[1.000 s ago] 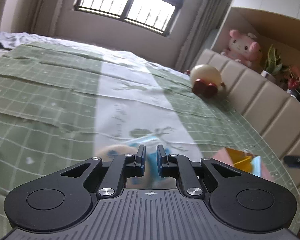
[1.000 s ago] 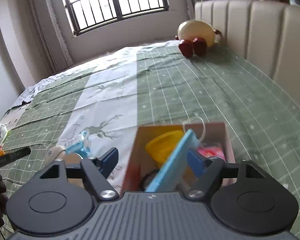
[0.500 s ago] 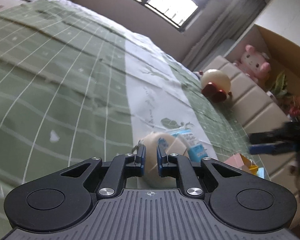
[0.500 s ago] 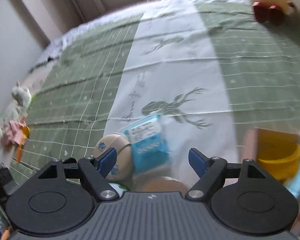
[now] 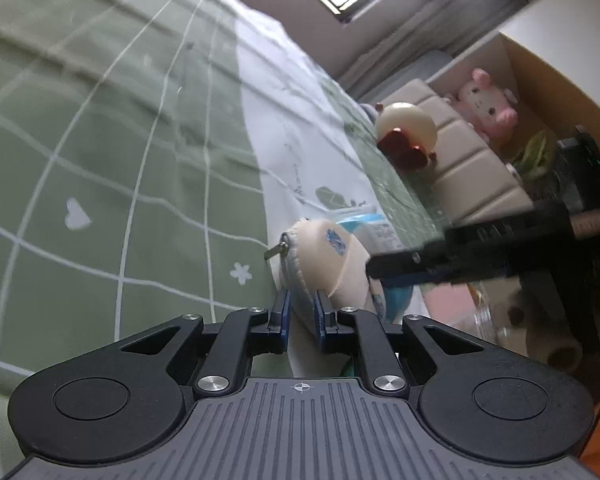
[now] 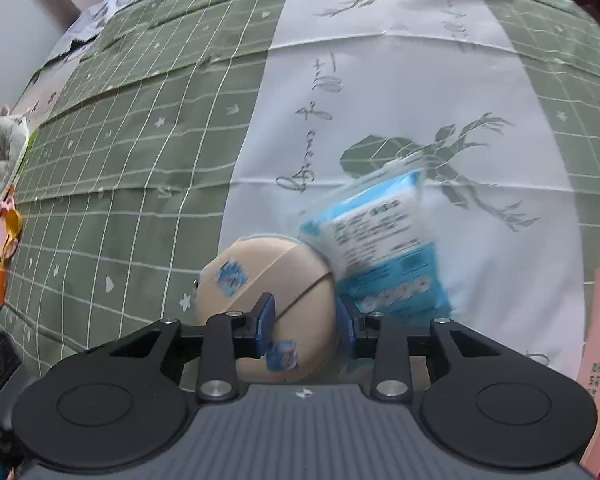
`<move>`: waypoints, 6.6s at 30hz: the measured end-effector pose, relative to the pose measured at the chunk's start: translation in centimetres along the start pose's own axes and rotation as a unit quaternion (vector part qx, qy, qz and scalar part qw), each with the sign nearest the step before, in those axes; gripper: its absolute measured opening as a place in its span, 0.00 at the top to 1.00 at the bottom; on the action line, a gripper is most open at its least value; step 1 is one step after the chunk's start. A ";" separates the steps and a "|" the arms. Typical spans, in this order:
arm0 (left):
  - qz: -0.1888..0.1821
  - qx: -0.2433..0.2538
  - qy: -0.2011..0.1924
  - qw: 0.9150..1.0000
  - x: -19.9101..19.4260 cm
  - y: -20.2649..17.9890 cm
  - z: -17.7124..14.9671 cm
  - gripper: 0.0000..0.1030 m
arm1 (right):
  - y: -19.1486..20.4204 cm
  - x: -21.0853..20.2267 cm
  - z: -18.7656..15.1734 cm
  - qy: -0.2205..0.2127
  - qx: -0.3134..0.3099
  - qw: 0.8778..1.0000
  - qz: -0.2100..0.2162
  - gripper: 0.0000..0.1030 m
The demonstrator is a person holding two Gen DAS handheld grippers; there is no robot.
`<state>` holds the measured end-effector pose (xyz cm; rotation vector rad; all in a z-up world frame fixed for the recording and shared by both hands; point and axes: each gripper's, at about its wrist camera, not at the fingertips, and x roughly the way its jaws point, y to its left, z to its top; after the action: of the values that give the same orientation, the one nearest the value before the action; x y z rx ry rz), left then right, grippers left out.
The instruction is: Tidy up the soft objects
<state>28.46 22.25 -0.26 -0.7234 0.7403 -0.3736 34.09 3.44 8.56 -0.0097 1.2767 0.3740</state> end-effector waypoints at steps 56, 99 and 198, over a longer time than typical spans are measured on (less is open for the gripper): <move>-0.091 -0.074 -0.003 0.993 5.8 1.6 4.1 0.51 | -2.5 3.6 3.7 0.053 -0.071 0.992 -0.088 0.97; -0.218 -0.205 0.006 0.954 4.0 6.7 3.6 0.38 | -0.4 2.8 2.4 0.059 -0.119 0.991 -0.027 0.97; 0.033 0.245 0.179 0.952 22.6 -33.2 -11.3 0.43 | -33.8 -11.0 -13.3 -0.190 0.111 0.976 -0.005 0.50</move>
<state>33.85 -18.56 6.71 -0.1595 0.9629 -0.6105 28.46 -34.07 8.17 0.2349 0.9328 0.2094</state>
